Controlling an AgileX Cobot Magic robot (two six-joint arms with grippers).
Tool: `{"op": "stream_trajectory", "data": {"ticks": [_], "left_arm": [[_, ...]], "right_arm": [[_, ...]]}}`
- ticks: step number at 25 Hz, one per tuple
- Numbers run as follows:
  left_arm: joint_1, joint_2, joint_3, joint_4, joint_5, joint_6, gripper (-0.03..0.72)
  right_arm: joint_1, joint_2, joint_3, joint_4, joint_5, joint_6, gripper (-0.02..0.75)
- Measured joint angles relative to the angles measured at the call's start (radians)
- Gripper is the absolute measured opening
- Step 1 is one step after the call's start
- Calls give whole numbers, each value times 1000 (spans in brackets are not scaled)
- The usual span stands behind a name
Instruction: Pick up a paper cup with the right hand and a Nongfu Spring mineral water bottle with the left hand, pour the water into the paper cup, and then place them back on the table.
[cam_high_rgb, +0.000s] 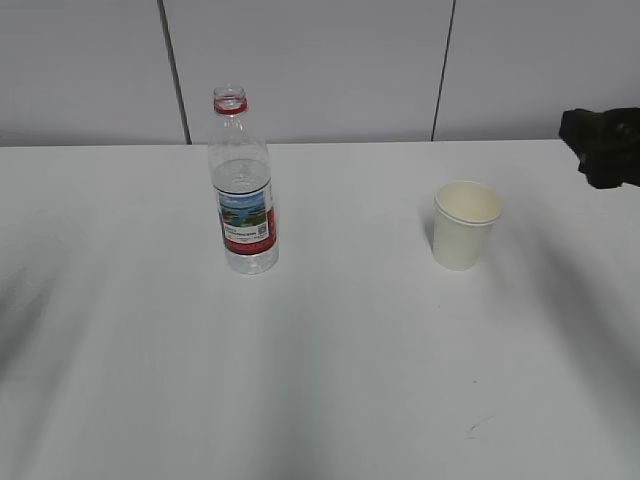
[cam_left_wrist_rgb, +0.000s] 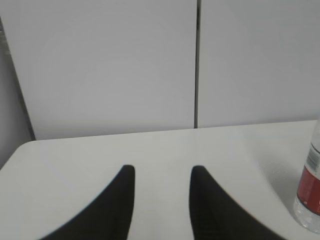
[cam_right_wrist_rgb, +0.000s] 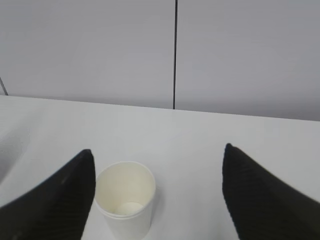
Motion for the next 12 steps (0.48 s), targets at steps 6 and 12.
{"op": "stream_trajectory", "data": {"ticks": [6, 12], "left_arm": [[0, 322, -1, 199, -298, -109, 239], [0, 545, -6, 235, -521, -115, 239]], "right_arm": [[0, 123, 4, 0, -168, 2, 590], [0, 217, 45, -35, -325, 39, 590]]}}
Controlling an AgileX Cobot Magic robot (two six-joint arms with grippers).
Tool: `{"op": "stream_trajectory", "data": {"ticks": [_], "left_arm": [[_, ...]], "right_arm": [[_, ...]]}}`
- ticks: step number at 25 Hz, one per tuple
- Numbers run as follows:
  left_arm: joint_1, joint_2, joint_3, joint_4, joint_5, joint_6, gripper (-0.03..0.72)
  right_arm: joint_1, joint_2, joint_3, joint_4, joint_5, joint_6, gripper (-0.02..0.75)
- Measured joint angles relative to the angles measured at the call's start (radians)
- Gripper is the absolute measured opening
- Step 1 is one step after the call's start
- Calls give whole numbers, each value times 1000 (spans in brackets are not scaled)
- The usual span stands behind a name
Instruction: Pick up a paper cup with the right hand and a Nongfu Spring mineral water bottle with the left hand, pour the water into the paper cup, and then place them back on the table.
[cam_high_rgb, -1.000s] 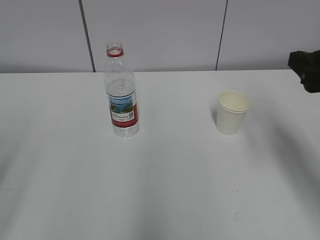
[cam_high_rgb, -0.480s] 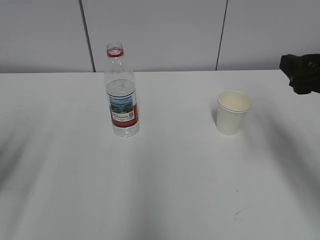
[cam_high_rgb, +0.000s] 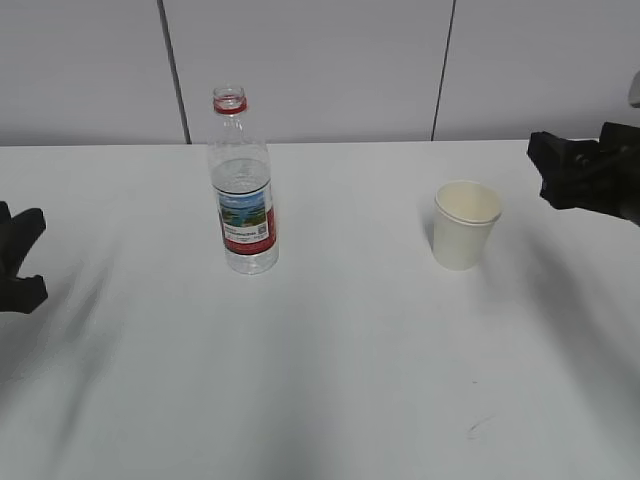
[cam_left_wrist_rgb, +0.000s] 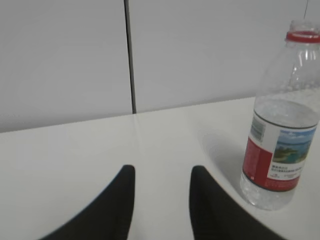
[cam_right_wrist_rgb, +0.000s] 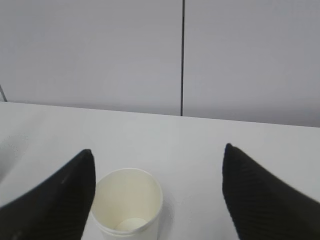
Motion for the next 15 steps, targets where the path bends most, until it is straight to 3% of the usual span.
{"op": "stream_trajectory", "data": {"ticks": [4, 10, 12, 15], "left_arm": [[0, 57, 0, 4, -7, 0, 239], [0, 62, -26, 101, -14, 4, 266], [0, 64, -42, 114, -16, 4, 332], [0, 77, -62, 120, -17, 4, 509]], "right_arm": [[0, 29, 32, -39, -85, 18, 590], [0, 48, 36, -45, -128, 22, 590], [0, 50, 36, -54, -135, 23, 590], [0, 56, 36, -70, -137, 23, 590]]}}
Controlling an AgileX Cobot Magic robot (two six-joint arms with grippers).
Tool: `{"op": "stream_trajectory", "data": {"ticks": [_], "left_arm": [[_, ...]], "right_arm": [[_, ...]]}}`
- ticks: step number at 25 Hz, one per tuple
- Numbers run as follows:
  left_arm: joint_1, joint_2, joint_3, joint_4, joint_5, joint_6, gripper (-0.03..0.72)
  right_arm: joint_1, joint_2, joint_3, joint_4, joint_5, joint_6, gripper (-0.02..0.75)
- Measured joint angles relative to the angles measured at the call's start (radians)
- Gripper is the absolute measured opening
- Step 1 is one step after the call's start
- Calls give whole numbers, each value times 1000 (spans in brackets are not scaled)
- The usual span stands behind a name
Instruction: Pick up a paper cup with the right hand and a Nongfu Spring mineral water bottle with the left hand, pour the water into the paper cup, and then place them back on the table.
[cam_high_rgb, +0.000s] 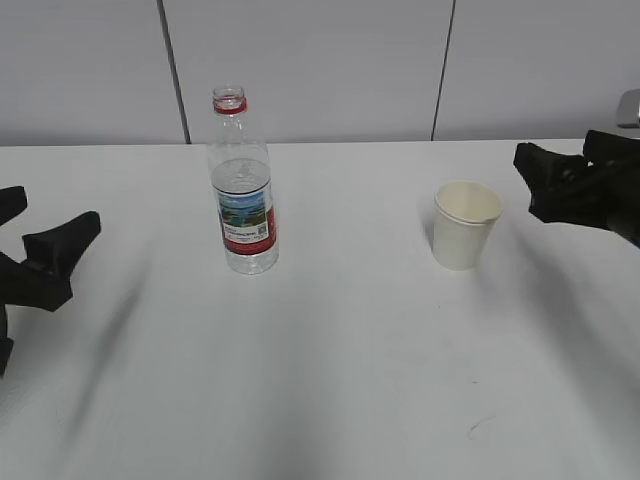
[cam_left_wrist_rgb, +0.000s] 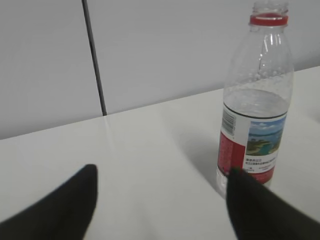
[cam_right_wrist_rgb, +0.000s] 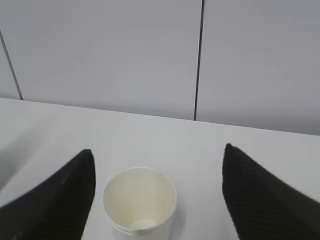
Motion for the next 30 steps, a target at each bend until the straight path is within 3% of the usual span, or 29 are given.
{"op": "stream_trajectory", "data": {"ticks": [2, 6, 12, 30], "left_arm": [[0, 21, -8, 1, -1, -1, 599], [0, 70, -11, 9, 1, -2, 638], [0, 81, -13, 10, 0, -3, 627], [0, 81, -13, 27, 0, -7, 591]], "right_arm": [[0, 16, 0, -4, -3, 0, 590], [0, 108, 0, -12, -66, 0, 590], [0, 308, -2, -49, -314, 1, 590], [0, 457, -2, -57, -343, 6, 590]]}}
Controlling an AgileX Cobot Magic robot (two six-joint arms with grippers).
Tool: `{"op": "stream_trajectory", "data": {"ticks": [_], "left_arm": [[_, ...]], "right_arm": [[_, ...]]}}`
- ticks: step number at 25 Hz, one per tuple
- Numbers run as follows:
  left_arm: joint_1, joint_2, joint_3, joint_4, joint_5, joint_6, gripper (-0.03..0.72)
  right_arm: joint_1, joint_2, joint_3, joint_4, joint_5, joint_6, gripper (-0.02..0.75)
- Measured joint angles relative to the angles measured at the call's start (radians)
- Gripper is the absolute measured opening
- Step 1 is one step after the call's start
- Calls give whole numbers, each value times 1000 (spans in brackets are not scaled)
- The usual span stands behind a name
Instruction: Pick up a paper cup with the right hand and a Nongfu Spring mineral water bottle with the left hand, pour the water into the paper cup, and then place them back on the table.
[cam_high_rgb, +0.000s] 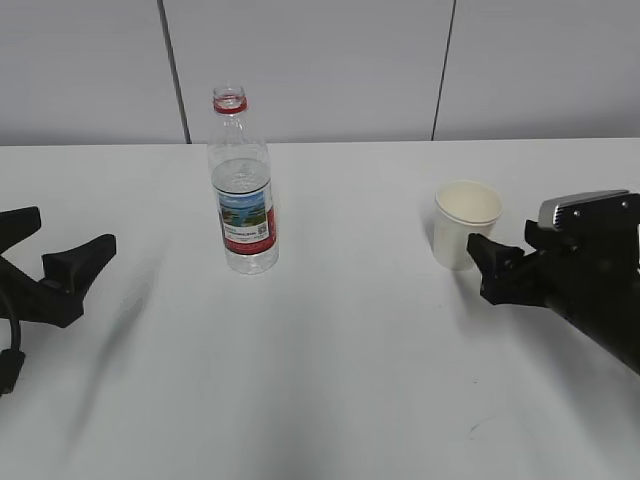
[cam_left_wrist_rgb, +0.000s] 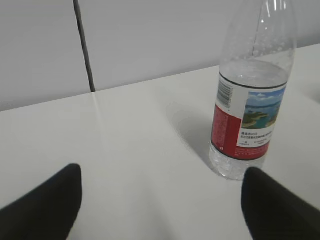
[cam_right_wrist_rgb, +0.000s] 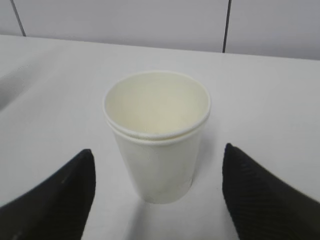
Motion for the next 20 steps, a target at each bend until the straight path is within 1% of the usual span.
{"op": "stream_trajectory", "data": {"ticks": [4, 8, 20], "left_arm": [[0, 0, 0, 1, 0, -6, 591], [0, 0, 0, 11, 0, -36, 590], [0, 0, 0, 16, 0, -41, 590]], "right_arm": [[0, 27, -9, 4, 0, 0, 605], [0, 65, -58, 7, 0, 1, 623], [0, 190, -193, 5, -2, 27, 626]]}}
